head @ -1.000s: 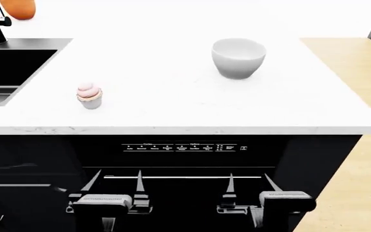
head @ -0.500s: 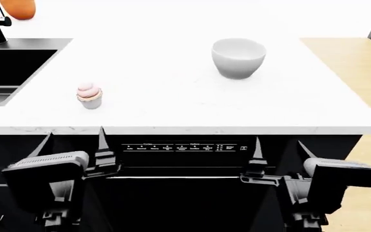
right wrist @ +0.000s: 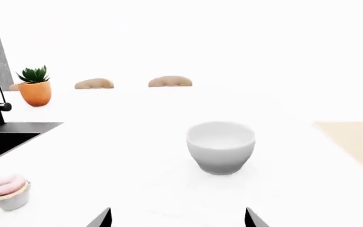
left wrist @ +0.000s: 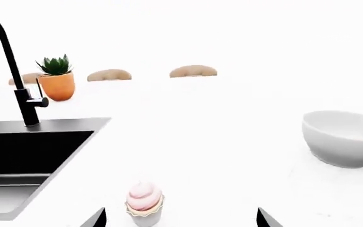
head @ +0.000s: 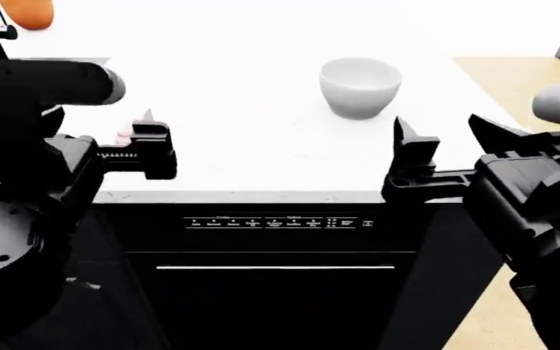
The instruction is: Pick up the bowl with donut and place it on the tray. Pick up the cupcake and place it on the tray.
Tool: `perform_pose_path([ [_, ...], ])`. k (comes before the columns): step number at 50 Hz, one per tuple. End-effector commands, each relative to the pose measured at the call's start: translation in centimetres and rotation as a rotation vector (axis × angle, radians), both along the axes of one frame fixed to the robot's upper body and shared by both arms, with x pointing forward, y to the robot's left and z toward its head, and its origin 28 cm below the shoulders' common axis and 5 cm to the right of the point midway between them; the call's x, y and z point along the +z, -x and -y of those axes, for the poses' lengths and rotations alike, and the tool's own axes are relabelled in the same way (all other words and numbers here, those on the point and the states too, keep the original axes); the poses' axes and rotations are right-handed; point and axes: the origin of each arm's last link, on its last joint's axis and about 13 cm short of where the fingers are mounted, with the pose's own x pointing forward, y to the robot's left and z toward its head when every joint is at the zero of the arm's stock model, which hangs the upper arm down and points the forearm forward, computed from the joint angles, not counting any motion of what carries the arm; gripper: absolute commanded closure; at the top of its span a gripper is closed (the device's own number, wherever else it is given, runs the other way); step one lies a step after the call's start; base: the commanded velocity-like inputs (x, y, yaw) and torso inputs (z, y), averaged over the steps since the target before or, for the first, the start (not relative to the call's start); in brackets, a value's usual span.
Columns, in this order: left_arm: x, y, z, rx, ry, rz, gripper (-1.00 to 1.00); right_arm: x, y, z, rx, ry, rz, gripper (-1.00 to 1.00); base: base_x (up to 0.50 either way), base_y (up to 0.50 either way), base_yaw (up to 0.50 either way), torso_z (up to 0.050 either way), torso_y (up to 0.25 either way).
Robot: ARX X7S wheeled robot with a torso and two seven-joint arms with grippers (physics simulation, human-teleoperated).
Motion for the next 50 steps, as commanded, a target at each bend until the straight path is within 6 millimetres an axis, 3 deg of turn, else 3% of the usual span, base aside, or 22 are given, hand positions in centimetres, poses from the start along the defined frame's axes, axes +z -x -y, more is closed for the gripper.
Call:
perform_pose_path([
  [1,6.6,-0.3,-2.6,0.014,-0.101,-0.125,-1.00,6.9,-0.7,1.7,0.090,0.071,-0.081,-1.00,0.00,0.00,0.00,0.000,0.000],
  [6,9.8,0.3,-2.7,0.017,-0.081,-0.086,-1.00,9.1,-2.0,2.7,0.037,0.104,-0.100,-1.00,0.00,0.00,0.00,0.000,0.000],
  [13,13.1,1.6,-2.6,0.008,-0.092,-0.106,-1.00,12.2,-1.8,2.7,0.024,0.137,-0.092,-1.00,0.00,0.00,0.00,0.000,0.000],
  [20,13.6,1.8,-2.6,-0.023,-0.049,-0.158,-1.00,12.6,-1.2,2.6,0.100,0.143,-0.137,-1.00,0.03,0.00,0.00,0.000,0.000],
  [50,13.8,3.2,-2.6,-0.044,-0.060,-0.170,-1.00,12.3,0.5,1.9,0.171,0.148,-0.258,-1.00,0.50,0.00,0.00,0.000,0.001],
])
